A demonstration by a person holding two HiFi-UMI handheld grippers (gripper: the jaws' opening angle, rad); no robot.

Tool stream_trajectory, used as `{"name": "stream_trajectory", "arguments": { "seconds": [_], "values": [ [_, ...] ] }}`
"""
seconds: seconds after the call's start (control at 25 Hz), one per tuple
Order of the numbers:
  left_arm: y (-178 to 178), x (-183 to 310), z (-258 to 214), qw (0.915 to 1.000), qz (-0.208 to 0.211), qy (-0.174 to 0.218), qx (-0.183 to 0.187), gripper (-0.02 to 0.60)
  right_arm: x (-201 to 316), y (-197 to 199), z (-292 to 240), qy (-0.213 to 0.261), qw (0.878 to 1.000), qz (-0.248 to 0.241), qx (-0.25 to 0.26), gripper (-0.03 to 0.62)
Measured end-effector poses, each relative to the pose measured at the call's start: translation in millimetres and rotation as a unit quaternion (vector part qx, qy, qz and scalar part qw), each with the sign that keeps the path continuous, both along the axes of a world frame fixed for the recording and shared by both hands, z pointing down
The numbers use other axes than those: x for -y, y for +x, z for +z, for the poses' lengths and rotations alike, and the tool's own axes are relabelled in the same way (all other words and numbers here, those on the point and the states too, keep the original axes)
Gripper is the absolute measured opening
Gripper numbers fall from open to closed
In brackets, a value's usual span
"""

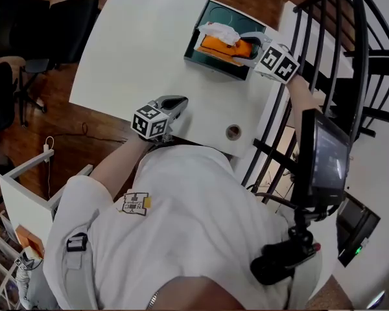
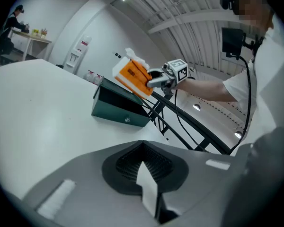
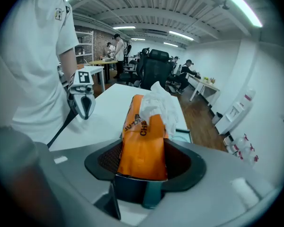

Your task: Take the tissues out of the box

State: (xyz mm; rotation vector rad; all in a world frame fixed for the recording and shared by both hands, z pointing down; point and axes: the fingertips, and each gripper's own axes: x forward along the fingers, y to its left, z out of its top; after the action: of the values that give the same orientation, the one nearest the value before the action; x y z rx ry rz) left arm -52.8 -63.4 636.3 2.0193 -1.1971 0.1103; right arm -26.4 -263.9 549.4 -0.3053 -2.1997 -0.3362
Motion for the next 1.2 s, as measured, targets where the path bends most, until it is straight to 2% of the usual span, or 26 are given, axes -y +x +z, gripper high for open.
{"name": "stream_trajectory", "arguments": {
  "seconds": [0.12,0.24,0.44,0.52,0.72,0.92,1.0,1.12,1.2],
  "values": [
    [-0.9,-4.9,-4.6,0.9999,-0.009,0.007,-0.005,0.0,16.3,-43.9,-30.1,0.026,0.999,0.002,0.033,0.247],
    [-8.4,-13.6,-12.1,0.9996,-0.027,0.008,-0.009,0.0,37.3,-103.0,-35.0,0.059,0.998,-0.014,0.029,0.247],
    [-46.8,-40.6,-14.3,0.9948,-0.101,-0.01,-0.009,0.0,61.9,-219.4,14.4,0.039,0.999,-0.026,-0.001,0.251],
    [-64.4,-53.1,-7.4,0.9918,-0.126,-0.019,-0.007,0.0,67.0,-243.6,42.5,0.03,0.999,-0.02,-0.022,0.252],
    [-64.9,-61.7,-4.6,0.9858,-0.165,-0.029,0.004,0.0,70.1,-230.9,89.8,0.034,0.997,-0.032,-0.069,0.256],
    [-65.1,-58.3,-10.6,0.9832,-0.181,-0.023,0.01,0.0,63.5,-232.3,96.1,0.014,0.997,-0.03,-0.065,0.256],
    [-64.1,-56.7,-10.6,0.9836,-0.178,-0.023,0.012,0.0,58.2,-235.6,96.2,0.005,0.997,-0.034,-0.066,0.288],
    [-65.8,-53.8,-10.7,0.9851,-0.17,-0.02,0.014,0.0,54.7,-237.2,96.0,-0.007,0.997,-0.043,-0.058,0.397],
    [-73.9,-53.1,-10.0,0.9862,-0.164,-0.017,0.013,0.0,50.9,-243.0,84.7,-0.014,0.998,-0.043,-0.035,0.405]
  ]
}}
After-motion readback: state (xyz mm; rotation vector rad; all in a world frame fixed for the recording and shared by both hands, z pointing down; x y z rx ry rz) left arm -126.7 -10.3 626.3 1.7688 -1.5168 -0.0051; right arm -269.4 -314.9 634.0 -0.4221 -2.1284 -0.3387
